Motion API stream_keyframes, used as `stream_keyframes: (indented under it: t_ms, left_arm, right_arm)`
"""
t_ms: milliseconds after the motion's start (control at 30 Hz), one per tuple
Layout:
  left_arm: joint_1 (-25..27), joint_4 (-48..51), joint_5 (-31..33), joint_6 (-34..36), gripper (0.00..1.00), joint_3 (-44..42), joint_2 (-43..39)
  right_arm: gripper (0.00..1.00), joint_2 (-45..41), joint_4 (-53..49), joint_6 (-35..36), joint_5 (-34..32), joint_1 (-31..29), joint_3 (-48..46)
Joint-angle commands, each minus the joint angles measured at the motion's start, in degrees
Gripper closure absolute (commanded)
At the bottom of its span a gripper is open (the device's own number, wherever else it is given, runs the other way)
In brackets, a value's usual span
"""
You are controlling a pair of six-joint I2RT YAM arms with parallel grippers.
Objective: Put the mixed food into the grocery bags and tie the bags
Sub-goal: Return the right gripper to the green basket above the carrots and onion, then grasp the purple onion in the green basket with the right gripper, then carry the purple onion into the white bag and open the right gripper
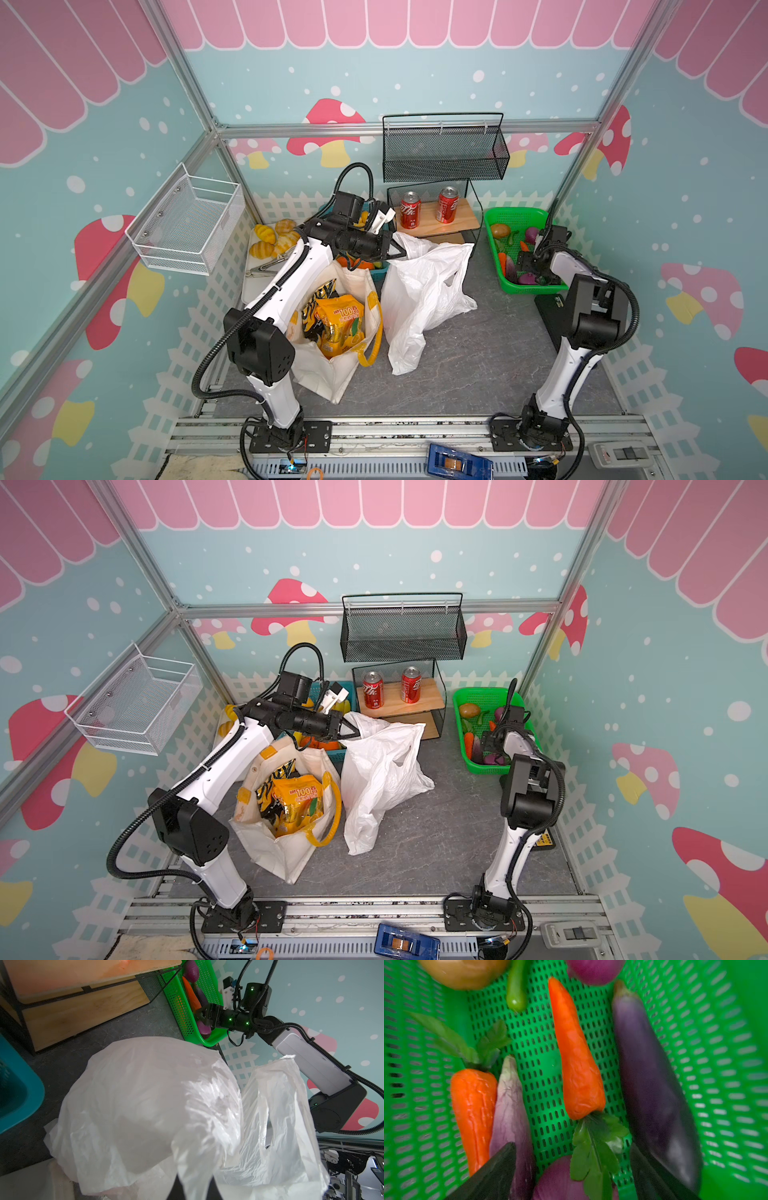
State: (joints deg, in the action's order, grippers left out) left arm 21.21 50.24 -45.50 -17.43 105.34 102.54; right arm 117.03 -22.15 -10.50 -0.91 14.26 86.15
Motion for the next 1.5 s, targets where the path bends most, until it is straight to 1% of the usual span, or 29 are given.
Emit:
stream_keyframes:
  t_ms: [0,167,267,333,433,600,667,767,900,967,1000,1133,1200,1267,1367,1467]
  left_arm:
    - [-0.2,-1.0,-0.7,0.1,1.0,-0.6,0.4]
    - [-0.2,-1.0,-0.7,0.1,1.0,-0.5,0.5]
    - [-0.2,-1.0,-0.6,0.0,1.0,-0.6,0.6]
    - [-0.2,-1.0,-0.6,0.1,1.0,-0.6,0.6]
    - [-0.2,-1.0,-0.6,0.1,1.0,-0.6,0.6]
    - [-0.2,-1.0,-0.5,0.1,1.0,-0.7,0.7]
    - [-0.3,-1.0,-0.5,0.0,1.0,-0.6,0.6]
    - [-0.3,-1.0,-0.5,0.1,1.0,-0.6,0.6]
    - [-0.3,-1.0,-0.5,0.1,1.0,-0.7,0.4]
    - [-0.3,-1.0,-0.6,0.1,1.0,-0.7,0.5]
    - [-0.3,-1.0,-0.5,0.0,1.0,-0.7,0.5]
    - [-0.3,-1.0,-0.8,0.1,1.0,-0.6,0.6]
    - [-0.3,-1.0,-0.8,0.1,1.0,-0.6,0.7]
    - [-0.3,-1.0,-0.8,0.1,1.0,-0.6,0.6]
    - [-0.3,-1.0,-0.8,0.2,1.0,-0.7,0.6]
    - [-0.3,-1.0,-1.0,0.2,1.0,-0.7,0.6]
  right_arm:
    - [0.1,1.9,-6.0,1.4,-1.8,0.2,3.0]
    - [0.12,6.3,-11.5,1.7,-1.9,0.1,6.4]
    - [0.14,7.7,-12.1,1.8,-1.5,0.1,6.8]
    - [0.17,8.6,-12.2,1.9,-1.0,0.1,7.3]
    - [0.26,9.2,-11.6,2.0,-0.6,0.2,8.2]
    - [0.49,5.6,-8.8,1.7,1.8,0.1,8.0]
    - [0.58,2.8,-7.4,1.2,2.2,0.2,7.3]
    - [0.66,-2.1,-4.3,0.1,4.5,0.5,4.7]
    - [0.69,-7.7,-0.2,-1.9,8.1,0.8,0.9]
    - [0.7,-11.4,1.6,-2.9,11.1,0.8,-1.1]
    - [0.71,-13.0,2.9,-3.5,12.9,0.8,-2.7]
    - [0.72,-23.0,10.8,-8.7,23.7,0.2,-11.9]
    - [0.72,-28.7,13.9,-11.1,29.4,-1.3,-17.0]
    - [0.72,-34.3,14.3,-11.8,32.2,-4.2,-21.5]
    - [0.71,-43.1,11.6,-10.6,33.0,-10.2,-27.3]
    - [0.71,-49.8,11.2,-11.1,33.1,-15.6,-32.3]
